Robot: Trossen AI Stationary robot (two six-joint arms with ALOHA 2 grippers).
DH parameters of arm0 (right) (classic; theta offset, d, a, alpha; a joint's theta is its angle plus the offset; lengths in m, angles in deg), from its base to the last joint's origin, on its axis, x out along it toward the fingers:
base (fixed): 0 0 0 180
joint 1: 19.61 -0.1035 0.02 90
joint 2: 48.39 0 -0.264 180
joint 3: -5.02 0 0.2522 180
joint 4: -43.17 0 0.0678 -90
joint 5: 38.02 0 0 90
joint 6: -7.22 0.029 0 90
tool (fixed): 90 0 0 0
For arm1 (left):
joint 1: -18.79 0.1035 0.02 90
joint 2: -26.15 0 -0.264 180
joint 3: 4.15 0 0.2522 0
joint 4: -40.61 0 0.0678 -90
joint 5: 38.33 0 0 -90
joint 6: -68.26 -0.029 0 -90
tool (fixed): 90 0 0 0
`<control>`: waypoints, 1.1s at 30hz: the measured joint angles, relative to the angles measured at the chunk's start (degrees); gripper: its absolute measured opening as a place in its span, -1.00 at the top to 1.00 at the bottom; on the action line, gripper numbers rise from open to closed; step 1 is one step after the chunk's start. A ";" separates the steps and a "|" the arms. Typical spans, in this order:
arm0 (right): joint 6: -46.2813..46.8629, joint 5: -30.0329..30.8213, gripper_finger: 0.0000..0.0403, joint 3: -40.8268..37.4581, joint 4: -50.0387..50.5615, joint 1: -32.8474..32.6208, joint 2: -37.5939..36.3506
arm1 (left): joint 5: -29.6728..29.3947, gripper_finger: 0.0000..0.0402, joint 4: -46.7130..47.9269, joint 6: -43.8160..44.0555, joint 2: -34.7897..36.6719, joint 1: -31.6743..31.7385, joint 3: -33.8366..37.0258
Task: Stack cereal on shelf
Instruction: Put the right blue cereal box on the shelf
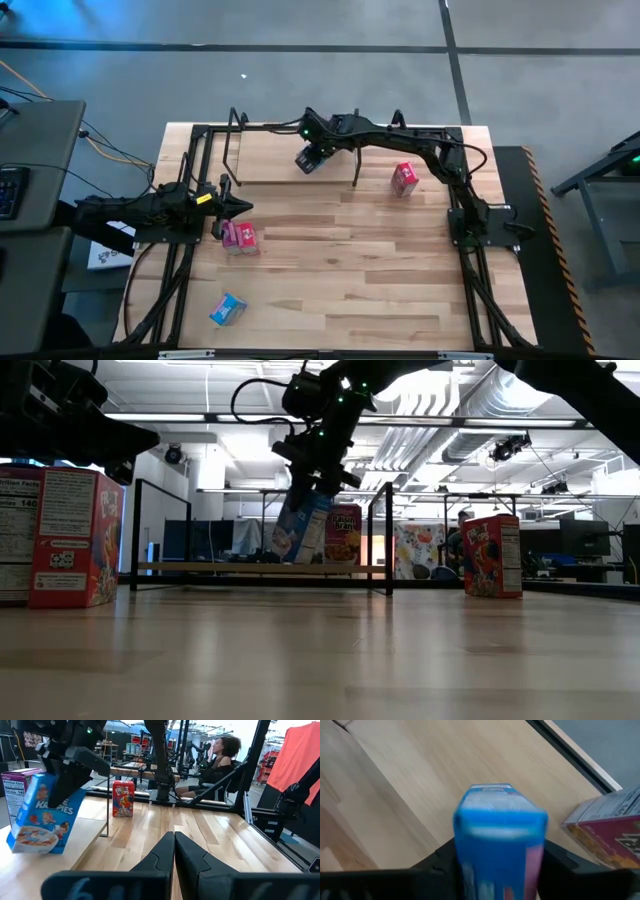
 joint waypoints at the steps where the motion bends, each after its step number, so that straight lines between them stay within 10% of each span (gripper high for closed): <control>1: -0.10 -0.09 0.10 0.21 -0.08 0.00 -0.02 | 0.02 0.97 0.04 -0.01 0.00 0.01 0.00; 12: -1.80 -2.23 -0.15 1.82 -0.07 1.10 -0.09 | 0.04 0.97 0.02 0.01 0.00 0.00 0.00; 33: -2.16 -1.65 0.02 9.32 6.78 -5.76 -0.17 | 0.04 0.97 0.02 0.00 0.00 0.01 0.00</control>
